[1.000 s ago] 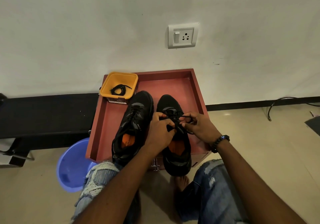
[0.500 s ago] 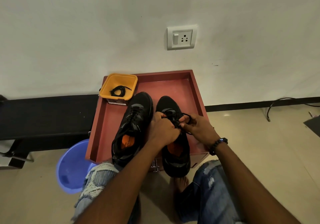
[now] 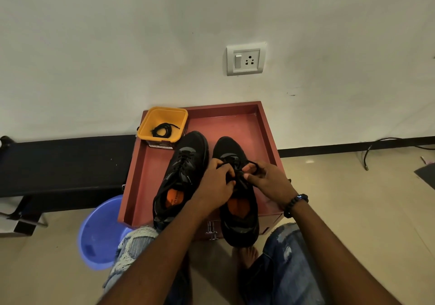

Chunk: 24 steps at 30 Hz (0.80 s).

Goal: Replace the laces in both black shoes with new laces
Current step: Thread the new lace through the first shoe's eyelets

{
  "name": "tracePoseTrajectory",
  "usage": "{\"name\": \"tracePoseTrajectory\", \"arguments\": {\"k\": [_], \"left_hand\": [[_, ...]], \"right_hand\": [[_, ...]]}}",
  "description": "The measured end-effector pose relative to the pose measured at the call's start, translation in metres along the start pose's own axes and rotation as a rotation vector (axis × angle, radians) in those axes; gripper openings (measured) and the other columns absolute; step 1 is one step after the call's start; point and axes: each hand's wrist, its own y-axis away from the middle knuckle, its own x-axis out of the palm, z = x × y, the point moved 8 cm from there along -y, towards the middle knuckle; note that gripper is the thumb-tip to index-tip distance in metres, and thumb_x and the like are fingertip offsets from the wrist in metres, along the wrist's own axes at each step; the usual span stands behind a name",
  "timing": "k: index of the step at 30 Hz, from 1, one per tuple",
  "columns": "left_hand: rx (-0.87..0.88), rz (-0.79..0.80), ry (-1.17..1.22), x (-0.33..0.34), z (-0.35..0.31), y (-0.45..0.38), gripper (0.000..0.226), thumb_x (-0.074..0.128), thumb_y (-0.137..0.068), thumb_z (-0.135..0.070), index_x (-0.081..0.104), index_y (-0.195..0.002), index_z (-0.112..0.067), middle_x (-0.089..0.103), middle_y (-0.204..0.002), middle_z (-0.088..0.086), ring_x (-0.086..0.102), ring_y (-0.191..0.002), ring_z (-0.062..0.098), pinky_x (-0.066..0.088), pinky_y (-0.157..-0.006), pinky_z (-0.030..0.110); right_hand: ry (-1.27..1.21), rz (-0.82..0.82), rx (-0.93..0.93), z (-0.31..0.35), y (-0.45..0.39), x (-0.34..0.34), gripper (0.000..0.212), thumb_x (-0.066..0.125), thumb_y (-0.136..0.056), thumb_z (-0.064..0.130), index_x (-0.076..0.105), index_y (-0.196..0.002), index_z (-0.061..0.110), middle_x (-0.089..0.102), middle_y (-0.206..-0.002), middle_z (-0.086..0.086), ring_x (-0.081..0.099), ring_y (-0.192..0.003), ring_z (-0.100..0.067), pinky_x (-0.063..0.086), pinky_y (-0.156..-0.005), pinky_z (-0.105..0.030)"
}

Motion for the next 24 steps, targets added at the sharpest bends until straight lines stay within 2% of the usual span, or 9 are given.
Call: {"name": "tracePoseTrajectory", "arguments": {"k": [4, 7, 10, 13, 17, 20, 24], "left_hand": [[0.051, -0.08, -0.083, 0.0, -0.004, 0.003, 0.031, 0.063, -0.094, -0.02, 0.058, -0.124, -0.016, 0.029, -0.136, -0.001, 0.044, -0.123, 0.017, 0.043, -0.105, 0.028], [0.076, -0.159, -0.11, -0.003, -0.008, 0.005, 0.034, 0.062, -0.094, -0.022, 0.056, -0.127, -0.017, 0.03, -0.133, -0.002, 0.049, -0.114, 0.014, 0.046, -0.098, 0.026], [0.088, -0.19, -0.174, -0.004, -0.011, 0.006, 0.03, 0.061, -0.094, -0.025, 0.056, -0.123, -0.02, 0.03, -0.132, -0.002, 0.05, -0.107, 0.013, 0.047, -0.085, 0.022], [0.098, -0.193, -0.234, -0.004, -0.011, 0.006, 0.029, 0.06, -0.094, -0.026, 0.056, -0.122, -0.02, 0.03, -0.136, -0.001, 0.05, -0.109, 0.015, 0.043, -0.077, 0.022], [0.107, -0.255, -0.204, -0.004, -0.009, 0.01, 0.038, 0.061, -0.094, -0.025, 0.057, -0.131, -0.021, 0.034, -0.138, 0.0, 0.052, -0.113, 0.016, 0.048, -0.089, 0.024], [0.076, -0.324, -0.17, -0.005, -0.006, 0.016, 0.037, 0.062, -0.094, -0.026, 0.059, -0.131, -0.021, 0.037, -0.138, 0.002, 0.053, -0.114, 0.017, 0.049, -0.093, 0.026], [0.052, -0.36, -0.175, -0.002, -0.008, 0.016, 0.031, 0.061, -0.096, -0.028, 0.064, -0.126, -0.021, 0.037, -0.143, 0.003, 0.051, -0.119, 0.02, 0.05, -0.096, 0.032]], "right_hand": [[-0.008, -0.02, 0.024, 0.003, 0.002, 0.0, 0.019, 0.069, -0.091, 0.024, 0.065, -0.11, 0.021, 0.067, -0.1, 0.011, 0.064, -0.096, -0.004, 0.052, -0.086, -0.02], [-0.078, 0.057, 0.046, 0.005, 0.007, 0.006, 0.036, 0.077, -0.084, 0.026, 0.06, -0.115, 0.021, 0.066, -0.106, 0.01, 0.065, -0.098, -0.004, 0.053, -0.087, -0.018], [-0.057, 0.109, 0.061, 0.004, 0.013, 0.011, 0.051, 0.083, -0.077, 0.028, 0.055, -0.118, 0.023, 0.062, -0.112, 0.011, 0.062, -0.102, -0.002, 0.05, -0.082, -0.011], [-0.079, 0.064, 0.08, 0.003, 0.013, 0.006, 0.039, 0.078, -0.083, 0.029, 0.058, -0.115, 0.023, 0.064, -0.108, 0.012, 0.063, -0.099, -0.001, 0.051, -0.081, -0.013], [0.024, -0.142, 0.049, 0.015, 0.009, -0.016, 0.011, 0.063, -0.096, 0.022, 0.061, -0.107, 0.023, 0.064, -0.094, 0.015, 0.06, -0.083, 0.003, 0.04, -0.066, 0.0], [0.1, -0.181, 0.021, 0.028, -0.001, -0.02, 0.016, 0.061, -0.096, 0.014, 0.06, -0.108, 0.024, 0.064, -0.096, 0.01, 0.058, -0.083, 0.003, 0.041, -0.064, 0.001], [0.133, -0.116, 0.065, 0.029, -0.008, -0.017, 0.029, 0.063, -0.093, 0.009, 0.058, -0.119, 0.022, 0.064, -0.112, 0.006, 0.06, -0.085, 0.0, 0.044, -0.061, -0.003]]}}
